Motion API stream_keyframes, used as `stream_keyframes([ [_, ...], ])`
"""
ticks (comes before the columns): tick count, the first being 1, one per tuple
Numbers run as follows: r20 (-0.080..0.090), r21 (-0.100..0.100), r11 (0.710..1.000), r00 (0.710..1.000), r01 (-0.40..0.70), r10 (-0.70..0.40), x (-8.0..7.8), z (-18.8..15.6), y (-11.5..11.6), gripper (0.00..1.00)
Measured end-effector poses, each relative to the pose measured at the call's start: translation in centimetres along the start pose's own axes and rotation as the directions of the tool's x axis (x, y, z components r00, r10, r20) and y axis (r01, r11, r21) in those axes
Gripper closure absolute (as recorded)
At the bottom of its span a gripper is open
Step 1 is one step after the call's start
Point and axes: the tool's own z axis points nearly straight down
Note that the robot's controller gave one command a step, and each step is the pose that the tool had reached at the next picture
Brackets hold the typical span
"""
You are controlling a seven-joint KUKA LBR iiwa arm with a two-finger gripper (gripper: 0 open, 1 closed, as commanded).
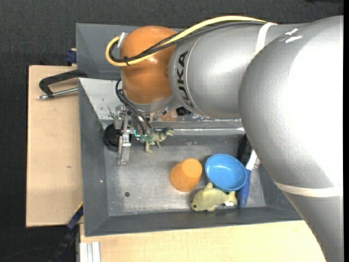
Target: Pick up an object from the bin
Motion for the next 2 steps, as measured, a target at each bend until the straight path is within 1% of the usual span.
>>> stream_keyframes([
  [1,0.007,-0.001,0.977,0.977,-0.212,0.212,0.3,0.0,-3.8,0.00],
  [2,0.023,-0.008,0.976,0.976,-0.217,0.217,-0.6,6.7,-1.5,0.00],
])
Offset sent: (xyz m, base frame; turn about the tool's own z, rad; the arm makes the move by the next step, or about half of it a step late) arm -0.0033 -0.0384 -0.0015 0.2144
